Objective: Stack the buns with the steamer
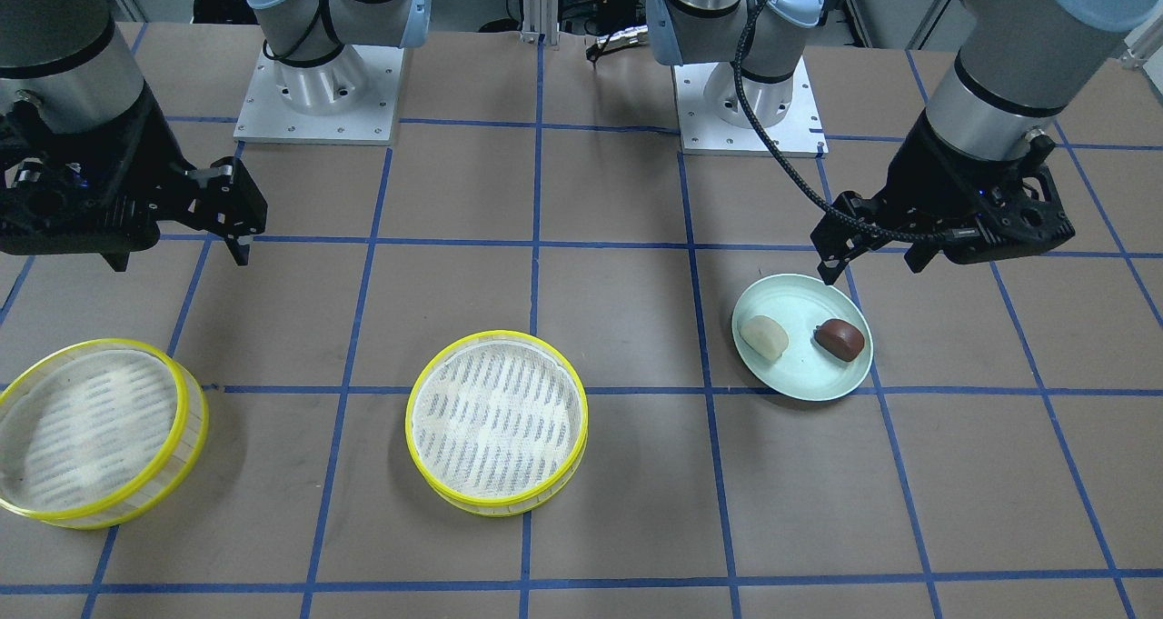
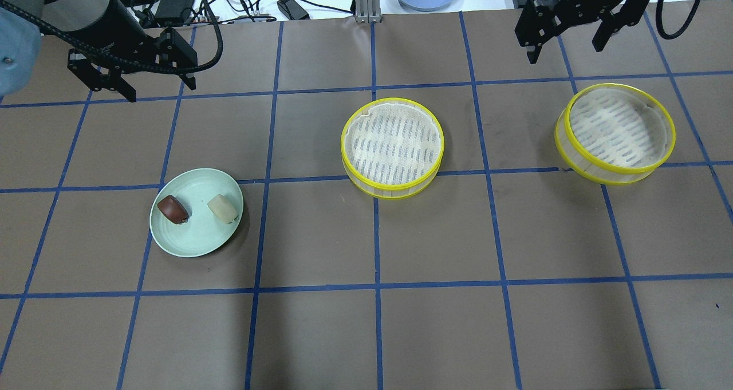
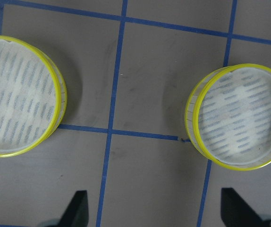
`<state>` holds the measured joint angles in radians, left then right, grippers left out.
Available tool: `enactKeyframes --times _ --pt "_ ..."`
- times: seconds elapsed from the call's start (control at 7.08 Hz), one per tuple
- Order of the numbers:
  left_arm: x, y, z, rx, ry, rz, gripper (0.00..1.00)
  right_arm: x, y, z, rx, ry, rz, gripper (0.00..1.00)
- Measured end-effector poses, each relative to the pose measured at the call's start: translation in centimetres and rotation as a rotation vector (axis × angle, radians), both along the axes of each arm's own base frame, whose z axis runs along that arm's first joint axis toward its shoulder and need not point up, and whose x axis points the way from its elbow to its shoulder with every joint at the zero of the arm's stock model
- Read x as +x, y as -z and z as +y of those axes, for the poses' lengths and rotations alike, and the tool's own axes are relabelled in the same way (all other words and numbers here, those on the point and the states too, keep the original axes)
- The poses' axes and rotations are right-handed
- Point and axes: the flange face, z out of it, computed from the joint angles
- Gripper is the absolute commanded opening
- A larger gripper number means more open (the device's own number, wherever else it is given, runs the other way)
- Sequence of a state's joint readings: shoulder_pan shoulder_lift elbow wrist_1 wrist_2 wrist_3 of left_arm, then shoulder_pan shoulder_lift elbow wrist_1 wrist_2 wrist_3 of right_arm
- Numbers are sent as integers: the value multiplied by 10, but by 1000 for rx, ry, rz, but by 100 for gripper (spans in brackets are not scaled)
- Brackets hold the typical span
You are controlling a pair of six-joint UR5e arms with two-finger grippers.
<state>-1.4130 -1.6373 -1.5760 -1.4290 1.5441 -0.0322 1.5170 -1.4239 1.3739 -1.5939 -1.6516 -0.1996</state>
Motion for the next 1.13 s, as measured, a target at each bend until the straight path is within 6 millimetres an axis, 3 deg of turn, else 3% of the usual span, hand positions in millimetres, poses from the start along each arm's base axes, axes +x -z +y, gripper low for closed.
enactKeyframes --times 0.28,0.71,0.85,1.13 --pt "15 59 -3 95 42 15 100 -58 8 -16 -3 -29 -16 100" --pt "30 150 -8 204 43 51 97 -165 45 -49 -13 -114 -6 100" --pt "32 171 -13 230 24 59 94 -184 58 -58 -19 -120 5 100" --pt "32 216 -13 311 -28 76 89 -200 84 -71 1 -127 15 100"
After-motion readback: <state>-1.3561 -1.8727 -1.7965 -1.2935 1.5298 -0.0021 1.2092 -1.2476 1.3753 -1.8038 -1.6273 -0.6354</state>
